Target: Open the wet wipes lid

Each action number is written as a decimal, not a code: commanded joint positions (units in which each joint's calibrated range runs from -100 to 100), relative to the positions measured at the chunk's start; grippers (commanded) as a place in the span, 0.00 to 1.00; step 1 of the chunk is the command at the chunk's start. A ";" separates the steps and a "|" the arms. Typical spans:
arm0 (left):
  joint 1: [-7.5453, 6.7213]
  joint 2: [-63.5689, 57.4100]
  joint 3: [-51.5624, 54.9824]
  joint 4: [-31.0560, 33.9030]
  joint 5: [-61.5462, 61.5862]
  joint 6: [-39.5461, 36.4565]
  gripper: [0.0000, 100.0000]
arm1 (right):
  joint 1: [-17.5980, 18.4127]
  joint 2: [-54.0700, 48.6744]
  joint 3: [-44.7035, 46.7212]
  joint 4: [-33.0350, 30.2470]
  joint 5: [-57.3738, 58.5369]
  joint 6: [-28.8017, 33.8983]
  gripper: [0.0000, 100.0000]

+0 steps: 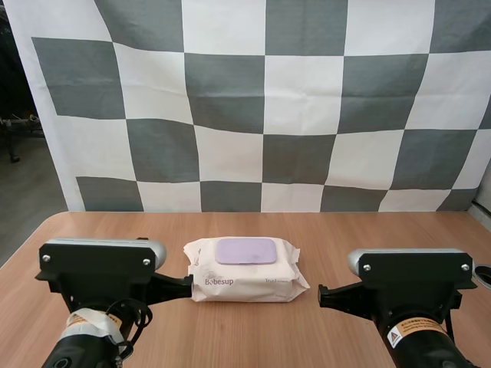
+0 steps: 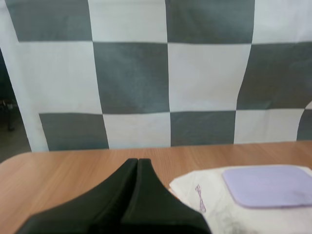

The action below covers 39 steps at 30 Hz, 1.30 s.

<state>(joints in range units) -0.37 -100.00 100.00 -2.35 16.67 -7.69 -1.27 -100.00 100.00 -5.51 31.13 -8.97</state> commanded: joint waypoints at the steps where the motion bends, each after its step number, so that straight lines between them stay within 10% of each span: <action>1: -0.04 0.00 0.00 -0.08 -10.20 -0.01 0.00 | 0.02 0.00 0.00 3.40 -1.62 0.02 0.00; 9: -0.04 0.00 0.00 -0.08 -42.30 -0.01 0.00 | 0.02 0.00 0.00 -16.11 -47.87 -0.34 0.00; 17: -0.04 0.00 0.00 -0.08 -66.40 -0.71 0.00 | 0.02 0.00 0.00 -15.50 -93.66 -4.07 0.25; 27: -0.04 0.00 0.00 0.04 -80.44 -0.71 0.00 | 0.02 0.00 0.00 8.85 -115.00 -11.21 0.32; 39: -0.04 0.00 -1.30 2.88 -93.33 1.48 0.00 | 0.02 0.00 -1.02 9.49 -102.08 -19.09 0.00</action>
<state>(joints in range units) -0.37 -100.00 100.00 -1.15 -74.04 -8.17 -1.27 -100.00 100.00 1.92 -62.57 -26.47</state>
